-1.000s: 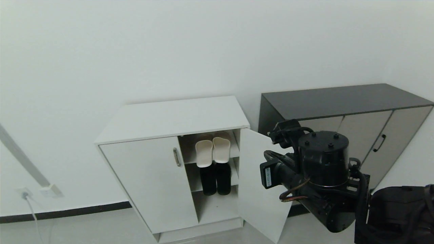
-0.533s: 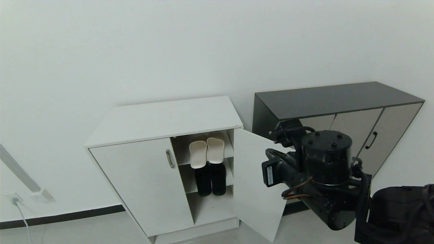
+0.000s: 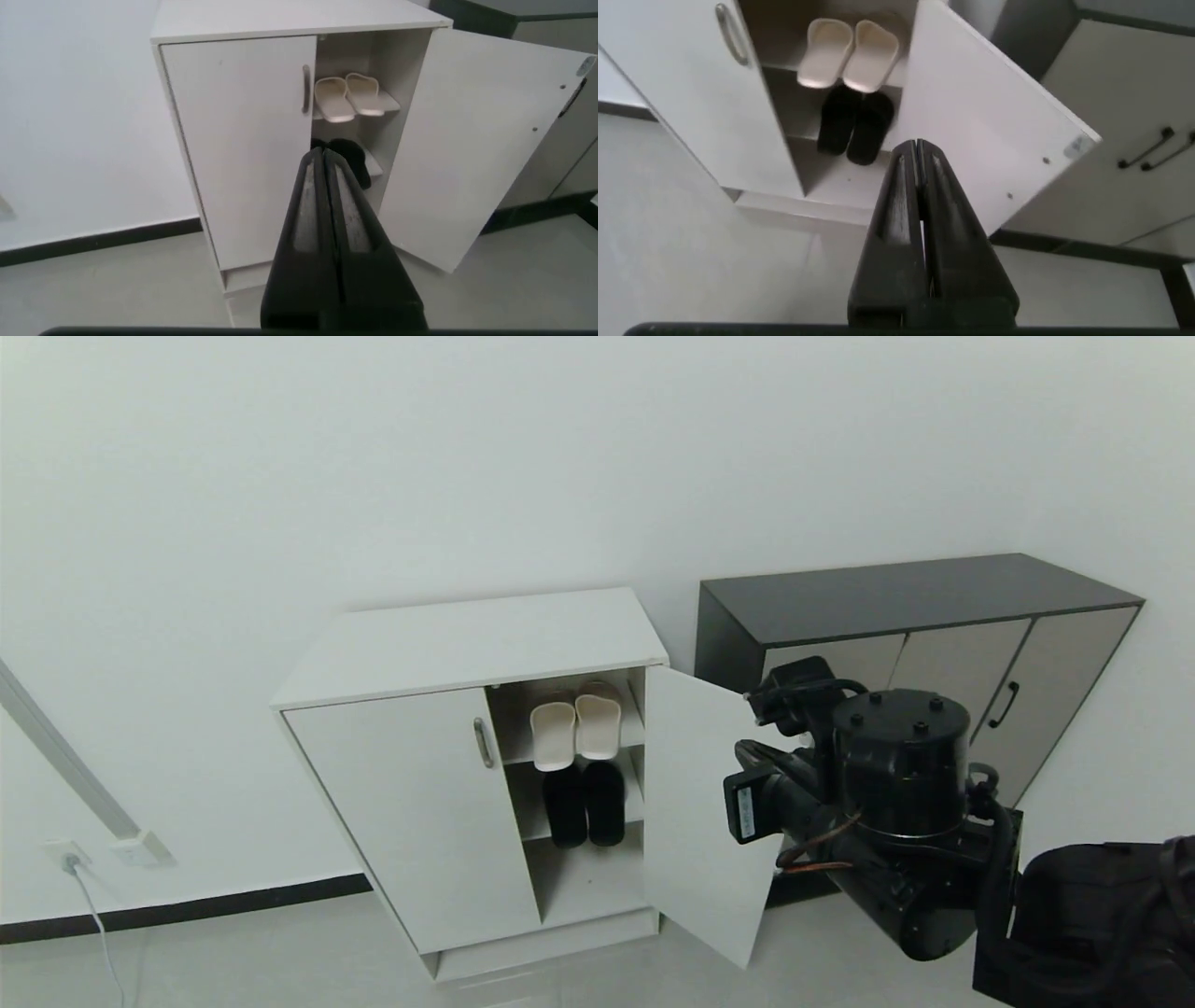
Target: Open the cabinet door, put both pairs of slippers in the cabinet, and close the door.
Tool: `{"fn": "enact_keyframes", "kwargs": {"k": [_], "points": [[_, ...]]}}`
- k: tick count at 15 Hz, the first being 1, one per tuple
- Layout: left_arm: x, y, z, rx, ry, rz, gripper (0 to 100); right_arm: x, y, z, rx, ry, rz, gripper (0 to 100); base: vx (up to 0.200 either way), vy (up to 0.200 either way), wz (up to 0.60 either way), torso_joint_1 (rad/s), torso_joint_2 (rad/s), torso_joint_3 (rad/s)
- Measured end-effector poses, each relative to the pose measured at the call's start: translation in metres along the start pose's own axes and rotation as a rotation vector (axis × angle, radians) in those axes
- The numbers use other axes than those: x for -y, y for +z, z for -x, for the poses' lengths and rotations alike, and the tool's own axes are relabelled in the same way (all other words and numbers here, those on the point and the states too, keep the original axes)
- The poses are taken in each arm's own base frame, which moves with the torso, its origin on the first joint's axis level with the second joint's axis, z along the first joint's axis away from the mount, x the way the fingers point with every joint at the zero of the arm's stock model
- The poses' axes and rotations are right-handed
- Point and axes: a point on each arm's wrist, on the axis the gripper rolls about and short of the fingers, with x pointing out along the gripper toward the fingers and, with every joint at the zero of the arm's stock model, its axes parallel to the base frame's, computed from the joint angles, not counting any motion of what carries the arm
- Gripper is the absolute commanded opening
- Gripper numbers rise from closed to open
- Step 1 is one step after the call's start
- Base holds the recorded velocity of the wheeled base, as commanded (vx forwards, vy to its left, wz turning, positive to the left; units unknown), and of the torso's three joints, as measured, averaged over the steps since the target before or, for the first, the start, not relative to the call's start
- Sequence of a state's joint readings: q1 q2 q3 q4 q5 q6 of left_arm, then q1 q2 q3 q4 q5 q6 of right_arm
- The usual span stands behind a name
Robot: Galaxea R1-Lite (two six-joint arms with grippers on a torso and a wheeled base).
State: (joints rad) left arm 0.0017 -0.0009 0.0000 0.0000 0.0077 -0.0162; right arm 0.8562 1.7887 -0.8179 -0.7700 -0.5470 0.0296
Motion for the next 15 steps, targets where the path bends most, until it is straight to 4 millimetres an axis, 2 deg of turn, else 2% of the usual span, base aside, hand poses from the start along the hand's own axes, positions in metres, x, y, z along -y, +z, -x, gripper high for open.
{"fn": "enact_keyframes", "kwargs": {"k": [2,5,11,15], "points": [[0.000,0.000,0.000,0.000,0.000,0.000,0,0.003,0.006,-0.003,0.016,-0.014,-0.011,0,0.000,0.000,0.00,0.000,0.00,0.000],[0.000,0.000,0.000,0.000,0.000,0.000,0,0.021,0.017,-0.021,0.015,-0.078,-0.028,0,0.000,0.000,0.00,0.000,0.00,0.000],[0.000,0.000,0.000,0.000,0.001,0.000,0,0.070,0.051,-0.086,0.000,-0.120,-0.097,0,0.000,0.000,0.00,0.000,0.00,0.000],[0.000,0.000,0.000,0.000,0.001,0.000,0,0.104,0.045,-0.135,-0.034,-0.134,-0.154,0,0.000,0.000,0.00,0.000,0.00,0.000]]}}
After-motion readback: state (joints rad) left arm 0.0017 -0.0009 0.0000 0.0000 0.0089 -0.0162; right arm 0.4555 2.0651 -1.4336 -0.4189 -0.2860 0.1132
